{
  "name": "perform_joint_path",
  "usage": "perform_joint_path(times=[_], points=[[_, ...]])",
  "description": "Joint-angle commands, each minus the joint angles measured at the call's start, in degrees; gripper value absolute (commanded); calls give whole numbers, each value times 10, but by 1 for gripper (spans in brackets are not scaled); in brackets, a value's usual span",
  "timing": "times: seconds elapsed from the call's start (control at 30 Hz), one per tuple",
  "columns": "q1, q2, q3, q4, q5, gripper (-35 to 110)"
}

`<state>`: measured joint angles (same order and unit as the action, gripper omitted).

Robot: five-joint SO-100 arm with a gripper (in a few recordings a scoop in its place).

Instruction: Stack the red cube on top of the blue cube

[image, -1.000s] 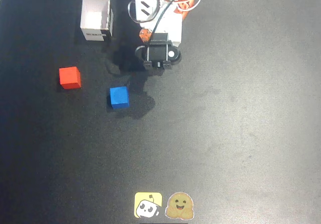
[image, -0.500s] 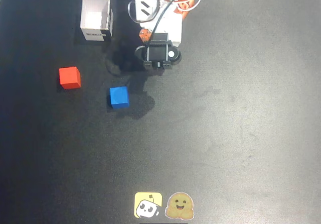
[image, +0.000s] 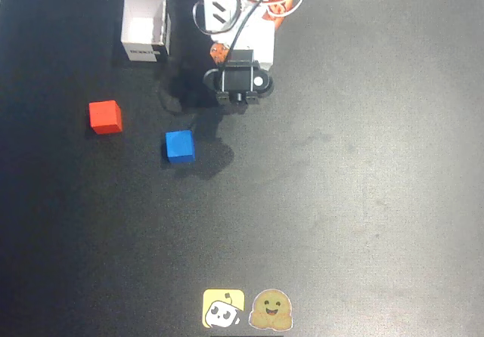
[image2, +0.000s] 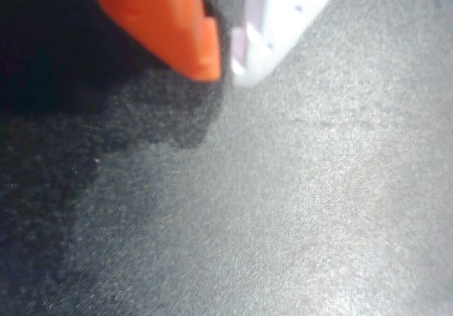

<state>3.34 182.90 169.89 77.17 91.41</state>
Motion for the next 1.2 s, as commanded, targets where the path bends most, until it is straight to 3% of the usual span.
perform_joint_path(times=[0.0, 0.8, 1.17], points=[[3, 3, -6, 1, -3, 0], [48, -6, -61, 17, -42, 0], [151, -267, -265, -11, -108, 0]])
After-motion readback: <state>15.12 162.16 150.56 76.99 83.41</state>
